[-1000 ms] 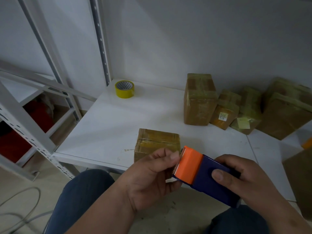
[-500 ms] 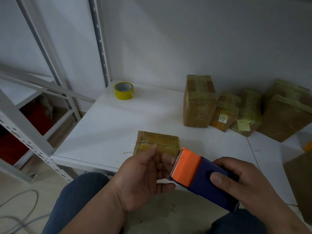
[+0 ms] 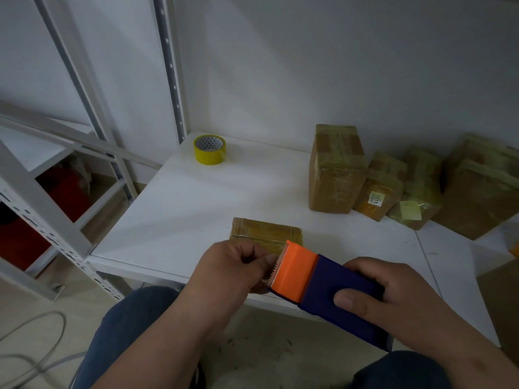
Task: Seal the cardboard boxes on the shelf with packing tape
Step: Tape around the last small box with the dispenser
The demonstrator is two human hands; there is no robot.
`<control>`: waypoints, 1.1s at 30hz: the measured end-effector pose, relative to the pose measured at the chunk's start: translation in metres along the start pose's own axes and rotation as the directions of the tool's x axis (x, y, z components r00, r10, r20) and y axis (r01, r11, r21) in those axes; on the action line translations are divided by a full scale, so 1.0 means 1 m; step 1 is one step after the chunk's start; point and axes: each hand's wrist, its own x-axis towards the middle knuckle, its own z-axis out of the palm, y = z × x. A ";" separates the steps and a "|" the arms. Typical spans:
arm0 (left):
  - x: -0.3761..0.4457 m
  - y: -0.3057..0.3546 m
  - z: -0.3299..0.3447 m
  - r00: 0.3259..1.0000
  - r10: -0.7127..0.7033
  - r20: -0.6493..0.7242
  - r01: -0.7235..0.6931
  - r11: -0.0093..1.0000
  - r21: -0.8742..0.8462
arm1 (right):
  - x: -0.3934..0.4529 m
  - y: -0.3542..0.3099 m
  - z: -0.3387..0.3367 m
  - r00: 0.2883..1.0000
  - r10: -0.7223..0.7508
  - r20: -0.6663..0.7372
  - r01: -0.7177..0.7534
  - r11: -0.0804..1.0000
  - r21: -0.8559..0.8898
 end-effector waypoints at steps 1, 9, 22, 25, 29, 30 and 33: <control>-0.001 0.003 -0.001 1.000 0.014 -0.009 -0.014 1.000 0.002 | 0.002 -0.002 -0.003 1.000 -0.008 0.003 0.008 1.000 0.002; 0.019 0.024 -0.056 0.981 0.000 -0.193 -0.050 0.966 -0.253 | 0.008 -0.003 -0.048 0.999 0.009 -0.041 -0.013 0.995 -0.099; 0.076 -0.020 -0.059 0.960 -0.175 -0.220 0.157 0.983 -0.094 | 0.067 0.038 -0.068 0.965 0.261 -0.002 -0.256 0.943 -0.211; 0.082 -0.025 -0.056 0.951 -0.190 -0.243 0.174 0.981 -0.086 | 0.078 0.048 -0.071 0.960 0.278 0.013 -0.266 0.929 -0.256; 0.087 -0.036 -0.049 0.938 -0.214 -0.271 0.206 0.977 -0.058 | 0.090 0.058 -0.067 0.946 0.322 0.035 -0.301 0.914 -0.272; 0.087 -0.039 -0.047 0.935 -0.225 -0.274 0.220 0.974 -0.052 | 0.093 0.061 -0.064 0.941 0.335 0.043 -0.310 0.908 -0.283; 0.085 -0.046 -0.041 0.930 -0.267 -0.254 0.260 0.964 -0.062 | 0.098 0.068 -0.053 0.924 0.375 0.077 -0.339 0.894 -0.294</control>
